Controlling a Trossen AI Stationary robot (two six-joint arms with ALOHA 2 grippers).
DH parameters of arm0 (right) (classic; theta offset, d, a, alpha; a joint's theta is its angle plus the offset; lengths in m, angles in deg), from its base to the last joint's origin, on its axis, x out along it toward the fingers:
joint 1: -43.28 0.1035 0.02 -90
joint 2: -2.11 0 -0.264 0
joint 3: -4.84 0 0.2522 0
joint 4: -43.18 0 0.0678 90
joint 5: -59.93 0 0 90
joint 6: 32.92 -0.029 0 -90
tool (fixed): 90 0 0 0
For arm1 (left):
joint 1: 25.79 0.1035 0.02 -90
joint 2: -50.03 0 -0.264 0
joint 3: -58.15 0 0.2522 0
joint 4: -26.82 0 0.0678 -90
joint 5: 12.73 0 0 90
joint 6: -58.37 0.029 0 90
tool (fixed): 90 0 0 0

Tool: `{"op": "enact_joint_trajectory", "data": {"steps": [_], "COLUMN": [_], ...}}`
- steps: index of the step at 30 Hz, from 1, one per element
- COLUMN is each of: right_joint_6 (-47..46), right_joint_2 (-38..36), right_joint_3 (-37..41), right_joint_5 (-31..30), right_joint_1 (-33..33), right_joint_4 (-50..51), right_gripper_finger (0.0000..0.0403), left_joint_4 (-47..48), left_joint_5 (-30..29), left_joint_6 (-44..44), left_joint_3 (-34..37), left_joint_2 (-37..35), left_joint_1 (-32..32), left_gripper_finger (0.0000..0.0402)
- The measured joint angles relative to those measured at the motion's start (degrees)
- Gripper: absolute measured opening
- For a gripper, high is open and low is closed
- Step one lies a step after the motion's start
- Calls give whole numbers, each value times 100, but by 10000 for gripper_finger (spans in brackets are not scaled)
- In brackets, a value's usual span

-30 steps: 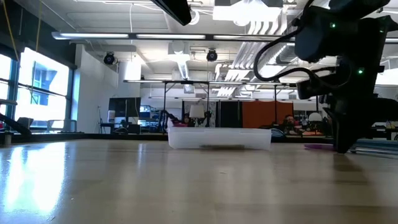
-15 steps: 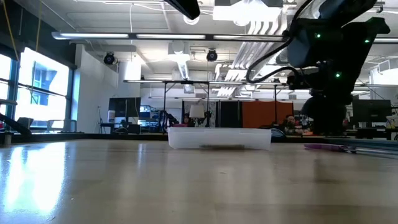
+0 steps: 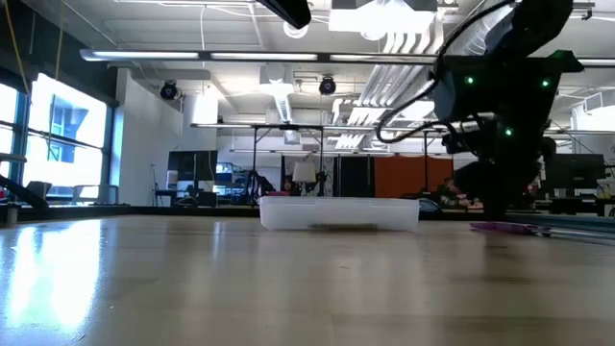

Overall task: Pick & place school supplies into a supply box
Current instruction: Put the violet scissors into the black supply box

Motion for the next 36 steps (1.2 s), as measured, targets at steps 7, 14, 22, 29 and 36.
{"op": "enact_joint_trajectory", "data": {"steps": [7,14,22,29,36], "right_joint_6": [4,209,1226,1715,2006], "right_joint_2": [-31,-24,-20,-7,-26], "right_joint_3": [459,481,498,509,496], "right_joint_5": [171,123,213,130,179], "right_joint_1": [-186,-192,-155,137,343], "right_joint_4": [-547,-574,-830,-947,-963], "right_gripper_finger": [119,119,119,118,118], "left_joint_4": [-2,-2,-4,-4,-7], "left_joint_5": [-1,-2,-2,-2,-2], "left_joint_6": [0,0,0,0,0], "left_joint_3": [0,0,0,0,0], "left_joint_2": [0,0,0,0,0], "left_joint_1": [0,0,0,0,0], "left_gripper_finger": [46,46,46,46,46]}}
